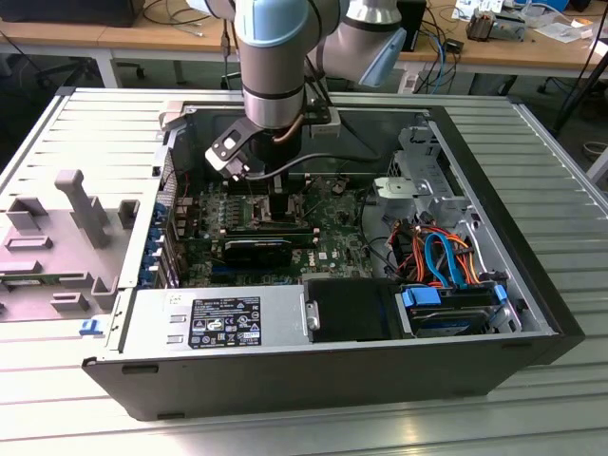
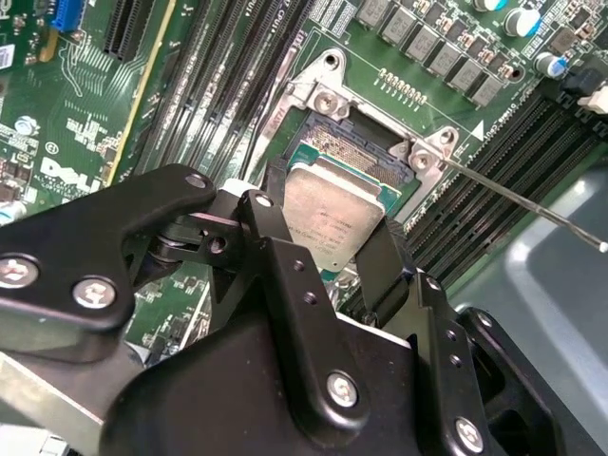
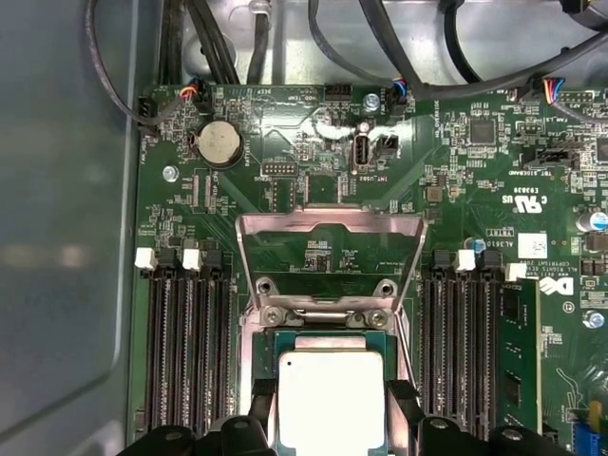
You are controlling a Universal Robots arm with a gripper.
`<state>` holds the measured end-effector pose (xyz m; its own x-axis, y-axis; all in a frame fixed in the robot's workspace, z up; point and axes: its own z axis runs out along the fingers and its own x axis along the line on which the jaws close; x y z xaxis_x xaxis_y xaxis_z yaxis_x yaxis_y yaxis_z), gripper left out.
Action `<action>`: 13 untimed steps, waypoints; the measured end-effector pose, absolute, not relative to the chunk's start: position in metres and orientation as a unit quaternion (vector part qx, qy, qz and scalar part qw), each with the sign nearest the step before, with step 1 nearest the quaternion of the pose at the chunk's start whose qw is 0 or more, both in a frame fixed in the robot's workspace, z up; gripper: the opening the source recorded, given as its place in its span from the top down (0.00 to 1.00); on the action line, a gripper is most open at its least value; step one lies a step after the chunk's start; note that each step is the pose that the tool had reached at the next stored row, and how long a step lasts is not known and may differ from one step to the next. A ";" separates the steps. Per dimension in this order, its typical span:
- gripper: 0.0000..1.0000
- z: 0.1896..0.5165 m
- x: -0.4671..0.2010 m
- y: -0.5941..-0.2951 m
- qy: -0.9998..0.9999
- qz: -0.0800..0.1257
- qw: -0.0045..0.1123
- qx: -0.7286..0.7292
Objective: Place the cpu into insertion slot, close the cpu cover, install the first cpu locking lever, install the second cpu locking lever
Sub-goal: 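Place the cpu into insertion slot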
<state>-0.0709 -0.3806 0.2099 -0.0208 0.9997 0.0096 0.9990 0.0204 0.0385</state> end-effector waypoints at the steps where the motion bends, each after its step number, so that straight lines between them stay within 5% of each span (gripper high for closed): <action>1: 0.46 0.209 -0.071 -0.381 0.714 0.017 0.010 0.700; 13: 0.46 0.199 -0.075 -0.381 0.714 0.017 0.010 0.700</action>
